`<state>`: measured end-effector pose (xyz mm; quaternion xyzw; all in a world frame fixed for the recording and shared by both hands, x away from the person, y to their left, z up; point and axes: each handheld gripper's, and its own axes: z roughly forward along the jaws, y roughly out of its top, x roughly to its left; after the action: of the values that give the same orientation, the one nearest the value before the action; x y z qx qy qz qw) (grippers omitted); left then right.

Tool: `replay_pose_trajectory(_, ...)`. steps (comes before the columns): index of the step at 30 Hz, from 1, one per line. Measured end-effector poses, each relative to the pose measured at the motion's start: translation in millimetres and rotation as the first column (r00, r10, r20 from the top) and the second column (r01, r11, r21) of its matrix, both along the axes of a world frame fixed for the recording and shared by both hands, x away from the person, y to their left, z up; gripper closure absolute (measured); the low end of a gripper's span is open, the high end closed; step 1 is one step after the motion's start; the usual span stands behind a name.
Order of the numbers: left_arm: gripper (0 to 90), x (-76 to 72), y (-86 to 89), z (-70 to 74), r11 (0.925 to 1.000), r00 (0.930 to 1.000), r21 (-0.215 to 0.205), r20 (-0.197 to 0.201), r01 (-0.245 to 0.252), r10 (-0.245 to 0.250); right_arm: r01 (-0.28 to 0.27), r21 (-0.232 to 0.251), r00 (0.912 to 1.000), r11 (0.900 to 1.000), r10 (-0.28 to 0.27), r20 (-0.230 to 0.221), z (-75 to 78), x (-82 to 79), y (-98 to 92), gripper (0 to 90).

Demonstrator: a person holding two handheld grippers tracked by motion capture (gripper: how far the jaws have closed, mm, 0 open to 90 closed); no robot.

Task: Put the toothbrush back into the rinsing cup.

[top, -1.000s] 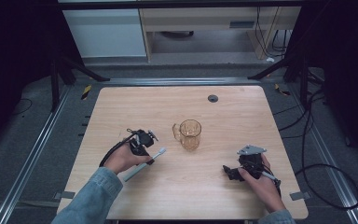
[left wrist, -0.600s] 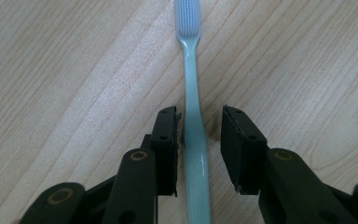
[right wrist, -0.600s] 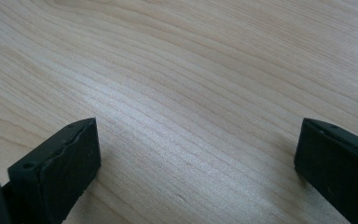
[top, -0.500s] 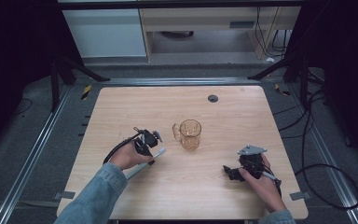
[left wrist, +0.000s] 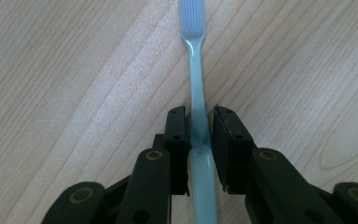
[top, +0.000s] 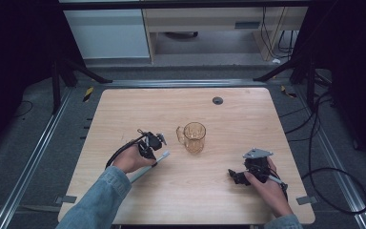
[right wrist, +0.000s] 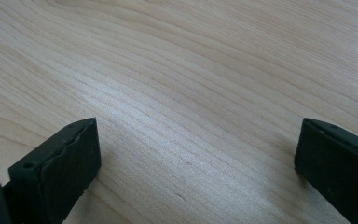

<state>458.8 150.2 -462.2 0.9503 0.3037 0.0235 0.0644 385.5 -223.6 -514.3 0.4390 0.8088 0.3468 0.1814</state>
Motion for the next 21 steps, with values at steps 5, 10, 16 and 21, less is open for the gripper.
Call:
replay_pose_trajectory(5,77.6,-0.5,0.1,-0.2,0.9999,1.0,0.013,0.004,0.004,-0.004,-0.004,-0.011,0.9999,1.0,0.005,0.016,-1.1,0.8,-1.0,0.6)
replay_pose_trajectory(10,78.2,-1.5,-2.2,-0.9,0.9991,0.9998,0.038,0.008,0.018,-0.018,-0.004,-0.013,0.9999,1.0,0.004,0.016,-1.0,0.7,-1.0,0.6)
replay_pose_trajectory(16,78.6,-3.0,-3.2,-1.5,0.9987,0.9995,0.046,0.02,0.025,-0.026,-0.003,-0.013,0.9999,1.0,0.004,0.015,-1.0,0.7,-0.9,0.6)
replay_pose_trajectory(21,78.6,-5.8,-5.4,-1.2,0.9968,0.9986,0.067,0.025,0.044,-0.046,-0.001,-0.007,0.9999,1.0,0.001,0.012,-0.8,0.5,-0.7,0.6)
